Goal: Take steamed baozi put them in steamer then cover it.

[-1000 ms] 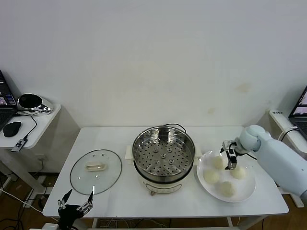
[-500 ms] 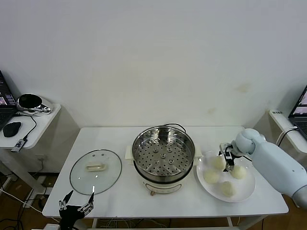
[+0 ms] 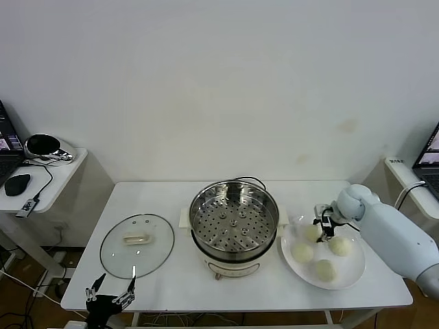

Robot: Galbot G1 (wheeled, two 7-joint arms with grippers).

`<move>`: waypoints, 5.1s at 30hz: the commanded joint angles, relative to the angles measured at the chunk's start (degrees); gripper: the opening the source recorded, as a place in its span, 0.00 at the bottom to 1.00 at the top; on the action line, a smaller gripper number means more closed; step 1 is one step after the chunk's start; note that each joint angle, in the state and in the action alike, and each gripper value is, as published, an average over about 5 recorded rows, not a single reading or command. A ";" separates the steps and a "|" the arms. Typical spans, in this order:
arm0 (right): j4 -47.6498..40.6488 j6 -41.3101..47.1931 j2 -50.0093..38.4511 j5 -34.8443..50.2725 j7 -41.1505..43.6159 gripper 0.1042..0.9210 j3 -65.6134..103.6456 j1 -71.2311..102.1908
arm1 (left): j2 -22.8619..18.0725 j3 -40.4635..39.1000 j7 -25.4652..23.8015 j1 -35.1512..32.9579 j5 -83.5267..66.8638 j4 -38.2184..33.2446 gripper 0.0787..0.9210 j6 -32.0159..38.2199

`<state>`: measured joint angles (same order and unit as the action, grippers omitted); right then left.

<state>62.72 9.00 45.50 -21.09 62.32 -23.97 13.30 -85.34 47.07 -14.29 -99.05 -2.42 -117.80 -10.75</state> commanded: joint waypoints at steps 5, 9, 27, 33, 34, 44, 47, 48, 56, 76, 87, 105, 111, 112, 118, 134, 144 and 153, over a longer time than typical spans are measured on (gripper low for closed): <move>7.11 2.51 -6.03 10.36 0.71 0.60 -5.30 -7.40 | 0.13 -0.67 0.32 0.40 0.16 -0.08 0.88 0.06; 11.38 3.83 -8.80 17.06 1.95 0.60 -13.73 -18.81 | 0.43 -0.81 0.38 0.59 0.16 -0.22 0.88 0.04; -0.74 -5.06 14.07 33.03 11.70 0.60 -30.18 -47.38 | 1.32 0.20 1.05 0.50 0.20 -0.89 0.88 0.94; -12.32 -33.32 23.44 33.13 16.05 0.60 -28.89 -45.81 | 1.34 0.64 1.05 0.06 -0.21 -0.49 0.88 1.07; -12.87 -36.13 24.17 31.71 16.19 0.60 -28.98 -45.57 | 1.30 0.74 1.06 0.05 -0.26 -0.51 0.88 1.06; -13.75 -56.57 29.13 29.17 17.27 0.62 -30.84 -42.23 | 0.40 0.40 1.04 -0.33 0.01 -0.13 0.88 0.95; -13.62 -56.59 29.59 28.26 17.27 0.62 -32.26 -41.70 | 0.15 0.35 1.08 -0.75 0.05 -0.40 0.88 1.01; -13.71 -56.59 29.80 27.47 17.24 0.62 -32.56 -41.40 | 0.15 0.35 1.11 -0.90 0.07 -0.47 0.88 1.03; -18.77 -56.62 32.13 17.62 16.54 0.62 -31.90 -37.41 | 0.05 0.40 1.32 -1.08 0.06 -0.52 0.88 1.14; -25.41 -56.60 36.07 6.99 14.89 0.62 -26.18 -31.38 | 0.05 0.40 1.34 -0.14 0.13 1.28 0.88 1.26; -30.34 -56.57 38.43 6.06 12.24 0.62 -25.48 -30.92 | -0.03 0.29 1.34 0.07 0.27 1.80 0.88 1.45; -14.97 -50.21 26.85 24.48 13.75 0.88 -29.02 -39.56 | -0.75 -0.17 0.96 0.59 0.81 1.91 0.88 1.40; -5.30 -34.71 14.10 34.50 10.87 0.88 -36.41 -49.38 | -0.53 -0.63 0.84 1.10 0.74 1.80 0.88 1.38; -4.44 -33.32 11.87 36.15 9.93 0.88 -37.57 -50.21 | -0.45 -0.76 0.82 1.22 0.72 1.84 0.88 1.38; -0.74 -26.34 -0.34 40.35 6.48 0.88 -42.82 -52.76 | 0.18 -1.60 0.61 1.53 0.65 1.78 0.88 1.34; 17.06 17.47 -16.03 32.81 10.32 0.88 -44.38 -46.48 | 1.11 -2.13 -0.07 1.70 0.82 0.65 0.88 0.93; 22.39 23.22 -14.03 31.66 7.45 0.88 -38.13 -33.63 | 0.62 -1.98 -0.13 1.21 1.32 0.43 0.88 0.93; 21.12 17.95 -9.62 25.41 1.41 0.88 -32.42 -23.59 | 0.29 -1.86 -0.17 1.02 1.87 0.88 0.88 0.95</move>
<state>81.39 24.96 34.93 7.66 67.07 -59.90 -18.46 -85.03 45.14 -14.44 -97.97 -0.71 -117.22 -9.82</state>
